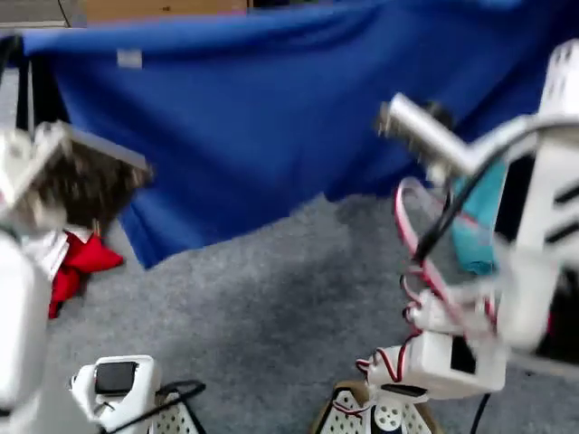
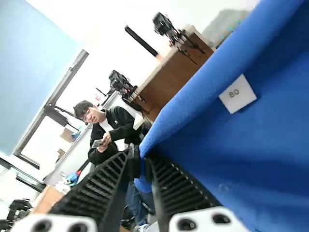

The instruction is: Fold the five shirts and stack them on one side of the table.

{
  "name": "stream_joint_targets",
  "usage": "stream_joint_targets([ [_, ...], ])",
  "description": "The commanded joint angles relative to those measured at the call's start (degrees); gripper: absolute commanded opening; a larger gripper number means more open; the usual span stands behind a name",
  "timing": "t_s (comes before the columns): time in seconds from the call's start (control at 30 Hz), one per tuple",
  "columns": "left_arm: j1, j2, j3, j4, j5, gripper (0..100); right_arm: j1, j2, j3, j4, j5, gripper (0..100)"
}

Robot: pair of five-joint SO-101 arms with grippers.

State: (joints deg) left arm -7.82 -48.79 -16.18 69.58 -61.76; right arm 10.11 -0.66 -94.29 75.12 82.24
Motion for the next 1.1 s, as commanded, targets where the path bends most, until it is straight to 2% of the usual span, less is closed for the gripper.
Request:
stream_joint_targets([
  [0.0, 0.62, -6.02, -1.76, 7.12, -3.43, 2, 0.31, -6.9, -0.66, 7.38, 1.14, 0.2],
  [0.13, 0.79, -11.12, -1.58, 13.19, -6.59, 2, 0.13, -11.74, -0.48, 12.57, 2.11, 0.2],
  [0.27, 0.62, -11.47, -1.05, 15.74, -7.65, 2, 0.48, -11.74, -0.22, 14.42, 2.9, 0.2],
  [0.43, 0.44, -9.63, 10.37, 9.93, -7.82, 2, 0.13, -8.04, 5.93, 16.09, 2.73, 0.2],
  [0.53, -0.79, -9.1, 21.45, 1.58, -7.82, 2, 0.13, -3.82, 10.51, 16.53, 0.09, 0.2],
  [0.63, -2.29, -9.01, 34.02, -10.64, -8.44, 2, -1.54, 1.89, 14.46, 16.35, -2.46, 0.2],
  [0.8, -2.55, -8.92, 57.93, -34.29, -15.91, 2, -6.55, 14.02, 15.25, 15.3, -2.81, 0.2],
  [0.97, -1.41, -7.43, 77.45, -57.58, -18.99, 2, -8.48, 27.12, 15.25, 3.6, -4.4, 0.2],
  [1.07, -0.62, -1.1, 79.65, -64.26, -18.64, 2, -8.66, 33.54, 15.25, -4.66, -4.4, 0.2],
])
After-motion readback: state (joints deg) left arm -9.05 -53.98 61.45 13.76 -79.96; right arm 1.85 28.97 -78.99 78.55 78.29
